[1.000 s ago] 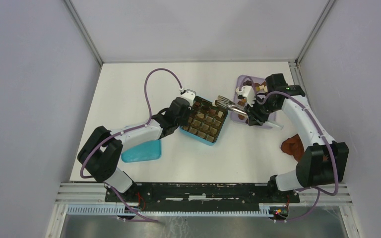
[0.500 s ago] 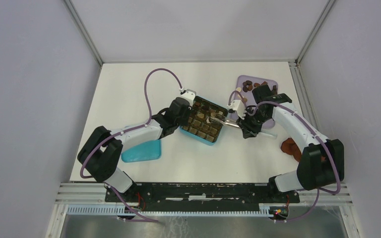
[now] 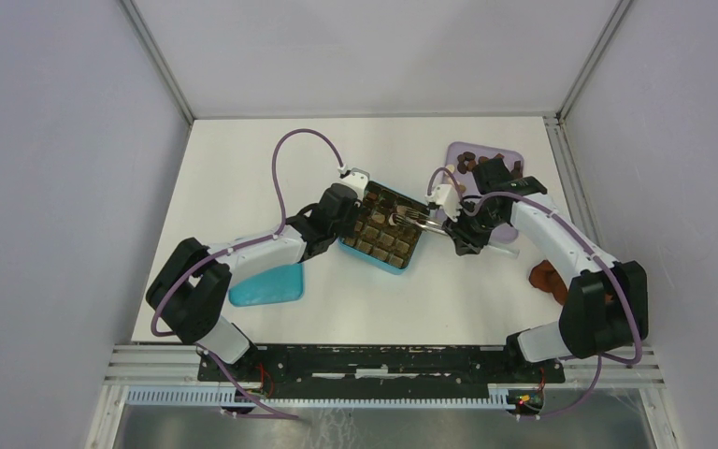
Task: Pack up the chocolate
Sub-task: Place the fake chocolate in the packing box.
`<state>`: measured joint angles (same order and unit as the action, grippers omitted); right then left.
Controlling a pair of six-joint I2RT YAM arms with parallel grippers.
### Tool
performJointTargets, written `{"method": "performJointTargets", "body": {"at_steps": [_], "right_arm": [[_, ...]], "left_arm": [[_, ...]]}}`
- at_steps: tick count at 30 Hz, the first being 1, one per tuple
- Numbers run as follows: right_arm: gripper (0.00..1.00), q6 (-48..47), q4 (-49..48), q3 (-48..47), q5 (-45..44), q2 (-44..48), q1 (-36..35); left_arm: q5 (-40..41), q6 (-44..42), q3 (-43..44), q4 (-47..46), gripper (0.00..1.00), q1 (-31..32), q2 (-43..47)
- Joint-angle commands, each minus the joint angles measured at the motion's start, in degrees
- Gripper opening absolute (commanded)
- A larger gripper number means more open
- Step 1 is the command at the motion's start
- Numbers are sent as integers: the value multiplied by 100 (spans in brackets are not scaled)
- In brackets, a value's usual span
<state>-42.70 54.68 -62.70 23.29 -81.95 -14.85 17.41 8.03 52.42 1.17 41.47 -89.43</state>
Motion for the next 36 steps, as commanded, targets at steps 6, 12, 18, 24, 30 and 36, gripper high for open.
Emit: {"method": "performJointTargets", "body": {"at_steps": [6,12,18,24,30,36], "right_arm": [[14,271,-463,29,-310,-40,-209],[15,245,-513,100,-484,28,-218],[31,236,-520,164,-492,-18,-234],[43,244,-520,128,-440,-15,-272],[46,244,-493,101,-403,2,-272],[43,274,-304,-269,-64,150,-204]], "left_arm": [[-67,199,137,-398,2,-24,236],[-71,203,137,-407,2,-25,237],[-97,203,154,-407,2,-24,215],[-97,199,145,-398,2,-25,233],[-109,208,154,-390,2,-24,224],[-93,211,171,-366,2,-24,199]]}}
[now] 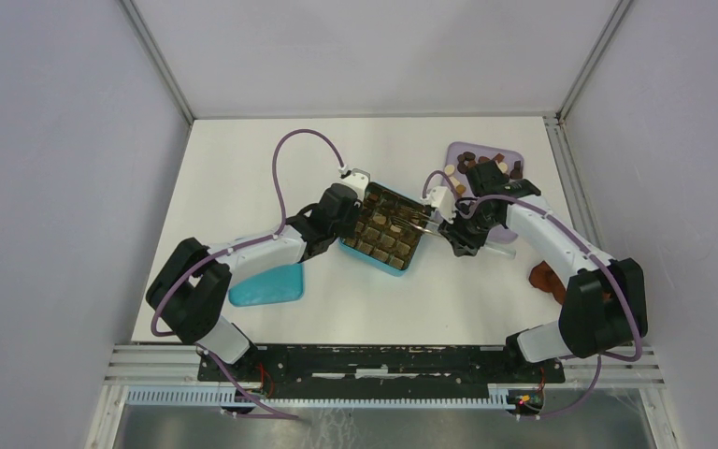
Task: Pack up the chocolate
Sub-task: Place the fake chocolate in the packing box.
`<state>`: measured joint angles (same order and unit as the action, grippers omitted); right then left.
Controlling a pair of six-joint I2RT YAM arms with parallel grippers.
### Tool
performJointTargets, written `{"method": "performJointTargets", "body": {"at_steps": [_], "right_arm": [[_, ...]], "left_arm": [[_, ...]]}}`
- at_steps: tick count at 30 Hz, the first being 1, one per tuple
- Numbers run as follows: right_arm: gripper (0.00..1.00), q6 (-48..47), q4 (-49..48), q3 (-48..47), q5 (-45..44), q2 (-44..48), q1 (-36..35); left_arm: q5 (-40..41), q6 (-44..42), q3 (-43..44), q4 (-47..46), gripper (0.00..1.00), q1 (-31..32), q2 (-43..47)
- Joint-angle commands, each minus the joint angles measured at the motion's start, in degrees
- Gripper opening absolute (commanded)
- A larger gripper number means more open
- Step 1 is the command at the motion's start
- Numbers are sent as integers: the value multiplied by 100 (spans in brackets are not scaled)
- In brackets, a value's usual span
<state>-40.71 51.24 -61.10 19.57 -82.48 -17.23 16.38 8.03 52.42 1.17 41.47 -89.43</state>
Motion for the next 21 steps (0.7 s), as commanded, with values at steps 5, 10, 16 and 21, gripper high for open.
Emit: {"method": "performJointTargets", "body": {"at_steps": [5,10,16,21], "right_arm": [[42,92,187,-884,722,283,647],[42,-246,414,-1087,899,158,1663],[42,-733,599,-1030,707,-61,2620],[42,-1090,648,-741,403,-225,2953]], "left_arm": [[32,209,154,-355,2,-21,190],[16,208,163,-361,2,-25,168],[-3,218,155,-376,2,-26,137],[-4,236,158,-367,2,-25,127]]}}
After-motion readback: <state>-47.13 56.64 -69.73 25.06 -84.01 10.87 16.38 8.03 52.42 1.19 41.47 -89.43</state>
